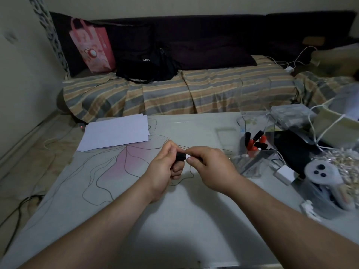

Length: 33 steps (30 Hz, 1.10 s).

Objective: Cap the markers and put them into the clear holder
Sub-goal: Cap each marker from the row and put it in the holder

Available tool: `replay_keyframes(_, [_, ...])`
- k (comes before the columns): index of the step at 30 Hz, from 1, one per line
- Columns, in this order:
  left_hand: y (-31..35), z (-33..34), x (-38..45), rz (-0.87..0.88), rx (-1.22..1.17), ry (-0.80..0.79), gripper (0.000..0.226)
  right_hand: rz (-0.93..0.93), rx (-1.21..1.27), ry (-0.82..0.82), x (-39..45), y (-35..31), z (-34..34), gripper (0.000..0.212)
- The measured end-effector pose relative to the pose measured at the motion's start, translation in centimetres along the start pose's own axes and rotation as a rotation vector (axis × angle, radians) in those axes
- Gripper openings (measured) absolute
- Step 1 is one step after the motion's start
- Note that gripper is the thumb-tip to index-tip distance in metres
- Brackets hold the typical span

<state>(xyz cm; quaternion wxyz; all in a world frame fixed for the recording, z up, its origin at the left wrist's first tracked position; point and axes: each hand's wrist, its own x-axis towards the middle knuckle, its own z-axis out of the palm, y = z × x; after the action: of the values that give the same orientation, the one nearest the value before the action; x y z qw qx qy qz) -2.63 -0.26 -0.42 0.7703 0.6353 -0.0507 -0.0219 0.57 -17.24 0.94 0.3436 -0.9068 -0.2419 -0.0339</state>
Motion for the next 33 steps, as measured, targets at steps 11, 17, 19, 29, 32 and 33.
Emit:
replay_keyframes(11, [-0.3, 1.5, 1.3, 0.117, 0.48, 0.313, 0.021, -0.008, -0.141, -0.133, 0.2, -0.7, -1.9, 0.058])
replay_keyframes(17, [-0.3, 2.2, 0.3, 0.129, 0.922, -0.008, 0.024, 0.122, 0.072, 0.535, -0.3, 2.2, -11.0, 0.044])
replay_keyframes(19, [-1.1, 2.2, 0.1, 0.12, 1.081, -0.117, 0.032, 0.167, 0.021, 0.674, -1.2, 4.0, -12.6, 0.041])
replay_keyframes(29, [-3.1, 2.7, 0.6, 0.062, 1.13, -0.206, 0.034, 0.16, -0.218, 0.427, -1.3, 8.3, -9.8, 0.029])
replay_keyframes(32, [-3.5, 3.0, 0.7, 0.06, 1.145, -0.217, 0.031, 0.126, -0.282, 0.346, -1.3, 9.4, -8.8, 0.023])
replay_keyframes(33, [-3.6, 3.1, 0.8, 0.06, 1.151, -0.22, 0.03, 0.128, -0.336, 0.349, -1.2, 9.7, -8.6, 0.022])
